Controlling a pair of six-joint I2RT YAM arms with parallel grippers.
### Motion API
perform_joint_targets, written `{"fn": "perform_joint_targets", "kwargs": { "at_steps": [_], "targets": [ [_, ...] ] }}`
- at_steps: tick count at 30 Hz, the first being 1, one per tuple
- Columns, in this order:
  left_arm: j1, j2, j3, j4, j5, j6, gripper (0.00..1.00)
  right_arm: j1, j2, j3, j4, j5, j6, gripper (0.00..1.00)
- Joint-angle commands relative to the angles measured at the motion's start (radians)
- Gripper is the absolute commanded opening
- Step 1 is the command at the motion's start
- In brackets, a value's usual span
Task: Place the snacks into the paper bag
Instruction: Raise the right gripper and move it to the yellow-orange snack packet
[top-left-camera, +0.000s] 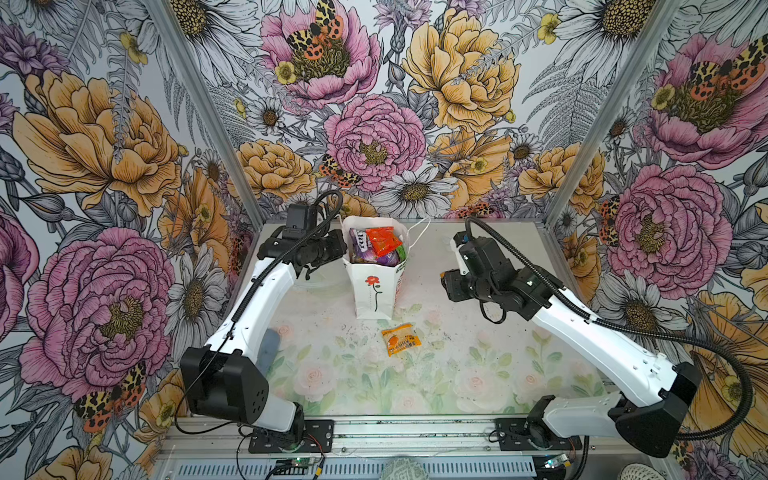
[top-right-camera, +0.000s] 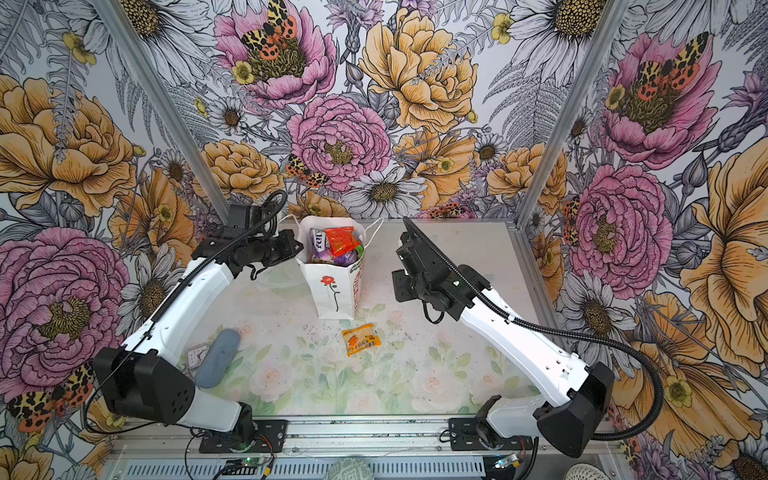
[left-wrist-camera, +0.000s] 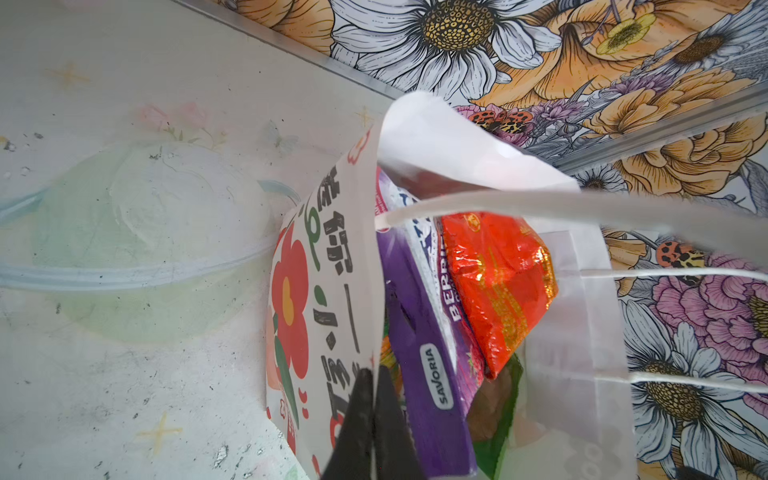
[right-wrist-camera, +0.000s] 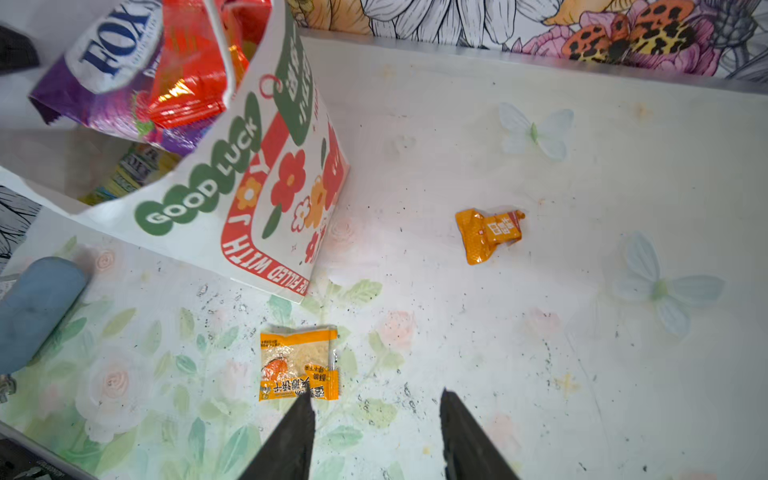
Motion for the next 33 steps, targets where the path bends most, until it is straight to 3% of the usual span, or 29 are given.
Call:
{"fn": "perform_joint_targets", "kwargs": {
  "at_steps": [1,11,21,29,33],
  "targets": [
    [0.001,-0.04,-0.005,0.035,-0.007,0.014,0.02,-0.006,-0.023,-0.065,0.109,-0.03,0.07,0.51],
    [0.001,-0.04,-0.006,0.035,-0.008,0.013,0.03,0.121,-0.011,-0.316,0.295,-0.005,0.138,0.5],
    [0.001,-0.036,-0.008,0.035,-0.014,0.016,0.03,0.27,0.147,-0.342,0.375,0.024,0.186,0.54],
    [0.0,-0.037,-0.008,0.035,-0.013,0.016,0.03,0.289,0.192,-0.43,0.425,0.004,0.569,0.57],
    [0.0,-0.04,-0.007,0.035,-0.012,0.016,0.03,0.304,0.23,-0.442,0.467,-0.017,0.657,0.57]
  ]
}}
